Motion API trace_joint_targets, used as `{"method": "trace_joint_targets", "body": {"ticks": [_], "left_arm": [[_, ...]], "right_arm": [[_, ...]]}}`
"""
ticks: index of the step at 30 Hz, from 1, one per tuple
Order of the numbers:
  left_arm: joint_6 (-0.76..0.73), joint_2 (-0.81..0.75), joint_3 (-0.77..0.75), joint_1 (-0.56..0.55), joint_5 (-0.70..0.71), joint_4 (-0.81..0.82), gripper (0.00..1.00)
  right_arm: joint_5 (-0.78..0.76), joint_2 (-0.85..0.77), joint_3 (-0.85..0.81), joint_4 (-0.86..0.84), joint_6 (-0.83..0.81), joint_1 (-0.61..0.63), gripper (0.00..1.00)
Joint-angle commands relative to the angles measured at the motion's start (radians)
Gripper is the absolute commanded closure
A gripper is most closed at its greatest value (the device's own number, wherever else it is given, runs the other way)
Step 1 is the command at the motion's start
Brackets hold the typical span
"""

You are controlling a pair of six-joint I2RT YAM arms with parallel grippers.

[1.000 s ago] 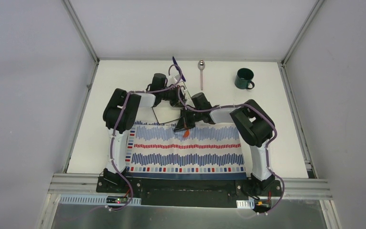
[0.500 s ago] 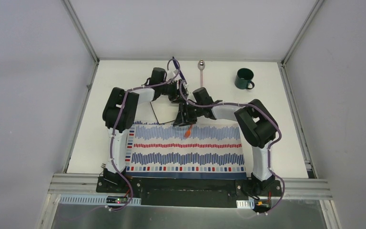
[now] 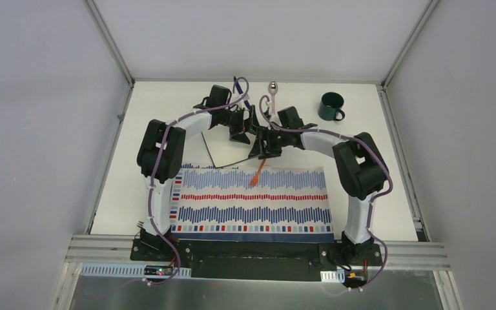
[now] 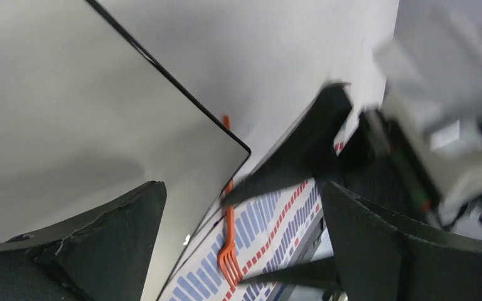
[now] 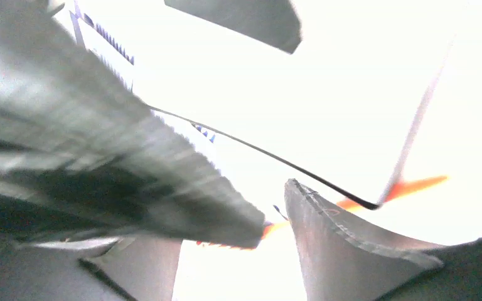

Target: Set the dinner table for one person

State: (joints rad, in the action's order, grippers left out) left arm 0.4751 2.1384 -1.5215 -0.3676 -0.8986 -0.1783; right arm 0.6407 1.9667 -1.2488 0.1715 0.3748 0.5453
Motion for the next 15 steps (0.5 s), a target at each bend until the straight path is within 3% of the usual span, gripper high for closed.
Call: {"method": "trace_joint_targets", "body": {"ticks": [1, 15], "left_arm": [[-0.083, -0.084, -0.053, -0.035, -0.084, -0.077, 0.01], [-0.041, -0.179, 0.032, -0.024, 0.039, 0.053, 0.01]], "right_arm": [[-0.023, -0.048, -0.012, 0.066, -0.015, -0.079, 0.36], [-0.035, -0.055, 0.009, 0.032, 0.008, -0.129, 0.34]]}}
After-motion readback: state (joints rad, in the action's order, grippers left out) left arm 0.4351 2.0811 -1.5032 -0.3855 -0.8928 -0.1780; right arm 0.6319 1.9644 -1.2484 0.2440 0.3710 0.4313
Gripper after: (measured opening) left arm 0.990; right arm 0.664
